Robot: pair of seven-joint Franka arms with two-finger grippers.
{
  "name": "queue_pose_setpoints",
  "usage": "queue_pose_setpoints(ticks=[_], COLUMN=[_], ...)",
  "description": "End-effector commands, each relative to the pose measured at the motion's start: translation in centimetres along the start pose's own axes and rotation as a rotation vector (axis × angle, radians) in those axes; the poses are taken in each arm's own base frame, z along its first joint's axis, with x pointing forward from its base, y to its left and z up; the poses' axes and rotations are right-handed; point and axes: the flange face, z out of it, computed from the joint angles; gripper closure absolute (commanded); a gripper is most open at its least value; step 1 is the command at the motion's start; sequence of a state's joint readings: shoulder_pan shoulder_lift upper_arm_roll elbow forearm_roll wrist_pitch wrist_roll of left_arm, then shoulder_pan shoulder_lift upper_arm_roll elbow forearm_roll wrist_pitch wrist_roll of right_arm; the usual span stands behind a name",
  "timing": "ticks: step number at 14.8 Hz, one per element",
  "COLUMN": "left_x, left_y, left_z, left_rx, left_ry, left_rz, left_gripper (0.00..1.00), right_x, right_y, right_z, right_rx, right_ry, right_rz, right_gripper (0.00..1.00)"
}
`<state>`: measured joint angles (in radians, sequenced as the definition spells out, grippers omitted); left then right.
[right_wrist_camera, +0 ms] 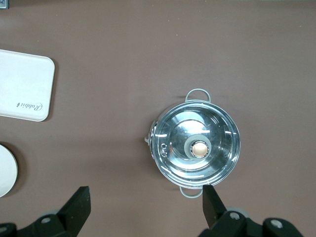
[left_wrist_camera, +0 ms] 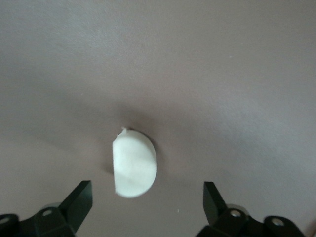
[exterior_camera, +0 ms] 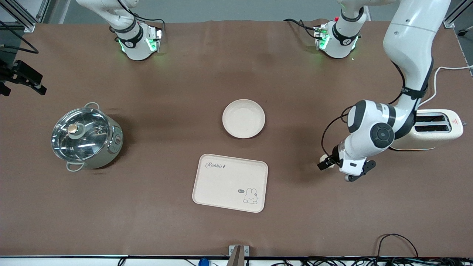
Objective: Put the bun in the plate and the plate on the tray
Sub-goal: 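Close the left gripper on the bun and lift it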
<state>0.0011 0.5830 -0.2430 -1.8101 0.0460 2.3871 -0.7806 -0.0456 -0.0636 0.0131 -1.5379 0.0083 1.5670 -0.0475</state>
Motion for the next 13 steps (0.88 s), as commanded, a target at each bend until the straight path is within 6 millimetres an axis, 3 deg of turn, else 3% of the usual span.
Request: queue_pose_setpoints(ticks=[1,4,9,11,13], left_x=[0.8,0.9,0.4,-0.1,-2.2], left_y=[-0.4,-0.9,-0.5,-0.1,2.0], left_z=[2.0,3.6,4.3,4.6,2.9], left_rx=[-0.012,0.002,0.006,0.005,0.014], left_ry=[0.003,-0.015,-0.024,-0.033,-0.038], left_rz=[-0.019,-0.024,-0.019,-0.032,-0.057], left_gripper=[0.04,0.16,0.66,0.66,0.66], right_x=[-0.5,-0.5,-0.5,-0.5,-0.5], right_y=[0.0,0.0,0.0,0.0,0.0], right_z=[-0.3,-0.3,-0.3,-0.3,-0.3], right_rx=[0.006,0.006,0.006,0.006,0.006], right_ry=[0.004,0.006,0.006,0.006,0.006], right_rz=[0.01,0.01,0.01,0.01,0.01], right_gripper=[0.0,0.0,0.0,0.0,0.0])
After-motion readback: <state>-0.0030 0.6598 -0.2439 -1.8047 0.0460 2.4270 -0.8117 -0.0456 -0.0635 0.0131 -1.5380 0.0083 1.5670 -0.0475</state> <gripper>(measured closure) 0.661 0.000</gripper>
